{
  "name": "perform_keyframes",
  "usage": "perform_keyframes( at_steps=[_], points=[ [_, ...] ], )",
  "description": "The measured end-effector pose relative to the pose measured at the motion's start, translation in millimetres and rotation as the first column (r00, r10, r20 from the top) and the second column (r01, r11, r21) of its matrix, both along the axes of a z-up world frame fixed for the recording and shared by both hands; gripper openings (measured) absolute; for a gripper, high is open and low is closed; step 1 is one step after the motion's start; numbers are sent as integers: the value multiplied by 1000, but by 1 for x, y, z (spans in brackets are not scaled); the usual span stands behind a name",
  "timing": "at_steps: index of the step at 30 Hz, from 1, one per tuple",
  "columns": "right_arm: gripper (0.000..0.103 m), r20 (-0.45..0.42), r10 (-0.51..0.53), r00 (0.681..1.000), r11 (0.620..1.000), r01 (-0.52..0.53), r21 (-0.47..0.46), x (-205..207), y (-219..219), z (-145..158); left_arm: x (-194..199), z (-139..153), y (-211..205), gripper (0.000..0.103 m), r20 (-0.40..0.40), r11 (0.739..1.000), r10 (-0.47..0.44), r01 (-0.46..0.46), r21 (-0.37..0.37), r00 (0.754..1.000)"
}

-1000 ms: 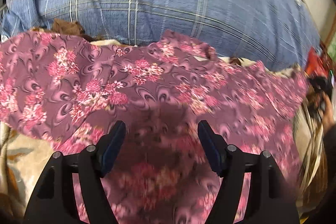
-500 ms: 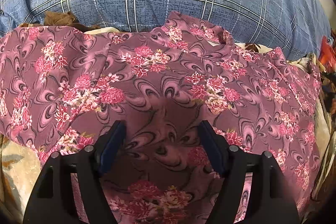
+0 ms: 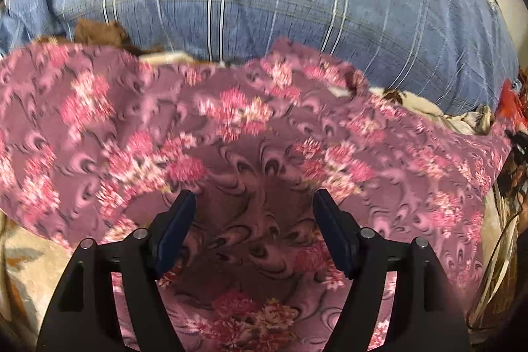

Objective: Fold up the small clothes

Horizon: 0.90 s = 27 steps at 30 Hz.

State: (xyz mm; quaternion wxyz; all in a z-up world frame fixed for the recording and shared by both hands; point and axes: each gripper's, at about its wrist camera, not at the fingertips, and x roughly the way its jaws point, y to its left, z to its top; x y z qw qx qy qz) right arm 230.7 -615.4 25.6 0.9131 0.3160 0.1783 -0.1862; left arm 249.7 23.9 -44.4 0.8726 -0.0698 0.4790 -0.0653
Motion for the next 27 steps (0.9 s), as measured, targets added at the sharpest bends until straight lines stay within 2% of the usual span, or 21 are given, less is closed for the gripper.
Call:
perform_keyframes(
  at_steps=[2,3,5,6,10,13,17,23,27],
  points=[
    [8,-98,-27,995,998,21,-56,9,4,-12,3,-12,-4,73,-17,1000,-2,3,29,1000],
    [8,-128,-38,991,998,31,-57,10,5,-19,0,-13,-9,73,12,997,-15,14,74,1000],
    [9,-127,-47,991,999,47,-3,9,3,-34,-2,-14,-18,73,17,991,-47,44,128,999],
    [9,-123,-49,991,998,52,21,8,3,-38,-3,-14,-19,73,16,991,-54,52,123,998],
    [9,-60,-6,998,997,10,76,-7,8,-32,-13,-11,-9,73,10,997,-80,80,23,997],
    [9,-29,38,999,997,-36,73,-16,20,-22,-23,-13,3,73,19,995,-84,85,-50,996],
    [9,-17,78,997,996,-77,53,-22,48,-6,-29,-14,12,73,48,990,-88,93,-111,995],
    [9,-23,178,984,984,-177,34,-23,119,8,-23,-15,24,73,26,974,-96,99,-202,995],
    [9,-19,275,961,961,-274,39,-17,180,8,-19,-15,29,73,-6,963,-96,91,-254,995]
  ],
)
